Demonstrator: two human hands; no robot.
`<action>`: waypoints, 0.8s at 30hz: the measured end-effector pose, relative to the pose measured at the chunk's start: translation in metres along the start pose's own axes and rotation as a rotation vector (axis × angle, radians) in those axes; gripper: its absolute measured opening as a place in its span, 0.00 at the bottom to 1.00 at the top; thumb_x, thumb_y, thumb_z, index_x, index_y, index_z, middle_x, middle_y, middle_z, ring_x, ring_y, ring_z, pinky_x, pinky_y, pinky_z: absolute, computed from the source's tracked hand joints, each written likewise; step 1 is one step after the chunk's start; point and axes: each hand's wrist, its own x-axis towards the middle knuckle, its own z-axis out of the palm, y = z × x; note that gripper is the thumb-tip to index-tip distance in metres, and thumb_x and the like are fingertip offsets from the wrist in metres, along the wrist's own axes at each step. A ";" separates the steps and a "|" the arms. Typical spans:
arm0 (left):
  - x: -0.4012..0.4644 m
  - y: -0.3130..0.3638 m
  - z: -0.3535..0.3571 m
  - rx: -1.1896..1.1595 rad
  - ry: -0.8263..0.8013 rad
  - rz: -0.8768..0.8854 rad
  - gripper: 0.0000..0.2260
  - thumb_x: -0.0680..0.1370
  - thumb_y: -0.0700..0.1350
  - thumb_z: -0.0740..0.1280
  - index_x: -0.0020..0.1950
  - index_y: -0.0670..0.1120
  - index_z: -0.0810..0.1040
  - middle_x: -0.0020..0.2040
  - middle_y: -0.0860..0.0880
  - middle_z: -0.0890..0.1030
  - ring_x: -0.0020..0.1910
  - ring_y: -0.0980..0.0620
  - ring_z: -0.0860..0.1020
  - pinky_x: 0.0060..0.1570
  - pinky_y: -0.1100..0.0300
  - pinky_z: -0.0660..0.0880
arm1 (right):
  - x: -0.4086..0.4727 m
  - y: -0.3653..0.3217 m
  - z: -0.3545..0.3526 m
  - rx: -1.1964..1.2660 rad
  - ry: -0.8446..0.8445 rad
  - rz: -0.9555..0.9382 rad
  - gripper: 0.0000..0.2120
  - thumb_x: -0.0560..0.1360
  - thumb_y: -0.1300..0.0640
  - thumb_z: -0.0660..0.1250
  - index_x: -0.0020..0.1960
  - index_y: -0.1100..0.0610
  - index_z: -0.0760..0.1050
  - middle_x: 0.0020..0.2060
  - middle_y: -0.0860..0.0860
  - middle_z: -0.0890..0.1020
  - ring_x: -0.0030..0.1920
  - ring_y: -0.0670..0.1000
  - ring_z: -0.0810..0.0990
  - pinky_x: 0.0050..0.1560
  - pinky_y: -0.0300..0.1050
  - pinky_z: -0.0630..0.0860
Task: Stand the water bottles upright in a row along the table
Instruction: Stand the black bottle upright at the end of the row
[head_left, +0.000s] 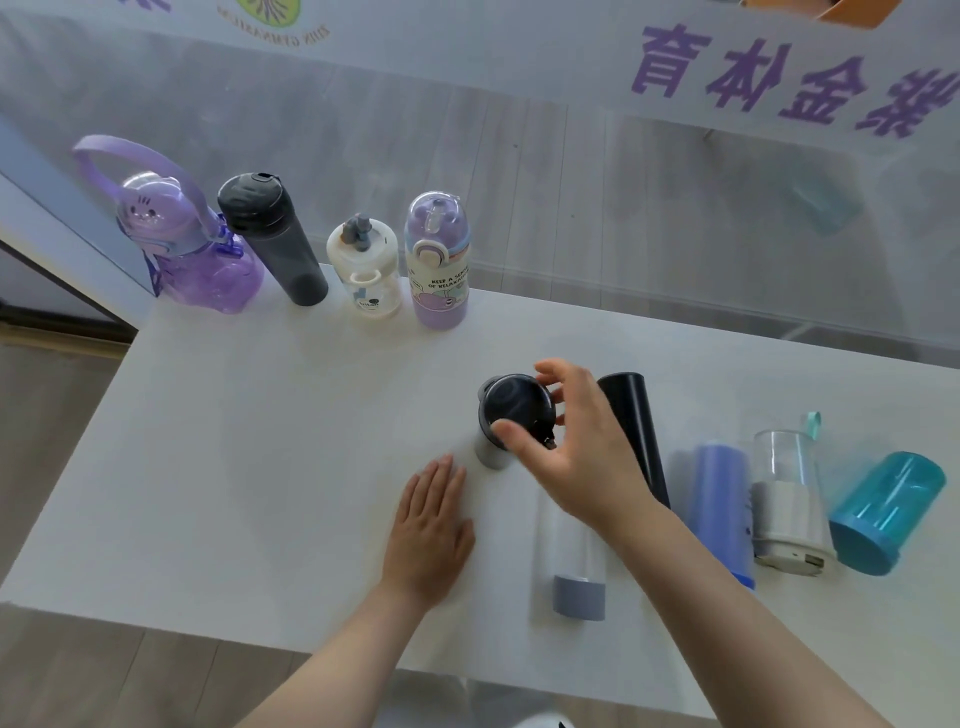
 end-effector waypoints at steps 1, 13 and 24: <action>0.000 -0.001 0.000 -0.002 0.008 0.001 0.26 0.77 0.49 0.58 0.73 0.39 0.66 0.75 0.41 0.65 0.74 0.44 0.61 0.72 0.47 0.56 | 0.001 -0.001 0.002 -0.087 -0.014 -0.045 0.33 0.68 0.35 0.68 0.66 0.51 0.67 0.57 0.44 0.72 0.56 0.46 0.72 0.55 0.38 0.70; 0.000 -0.001 0.001 0.020 -0.043 -0.034 0.28 0.74 0.49 0.58 0.74 0.43 0.66 0.76 0.44 0.63 0.74 0.46 0.63 0.72 0.49 0.56 | 0.020 -0.004 -0.024 -0.465 -0.152 -0.254 0.29 0.68 0.49 0.67 0.67 0.57 0.70 0.62 0.51 0.75 0.59 0.56 0.73 0.61 0.52 0.73; 0.000 0.000 -0.002 0.016 -0.046 -0.024 0.29 0.73 0.49 0.59 0.74 0.43 0.66 0.75 0.45 0.64 0.74 0.47 0.62 0.73 0.51 0.54 | 0.029 0.014 -0.002 -0.643 -0.158 -0.345 0.20 0.69 0.42 0.66 0.56 0.53 0.73 0.60 0.51 0.77 0.62 0.57 0.74 0.59 0.57 0.70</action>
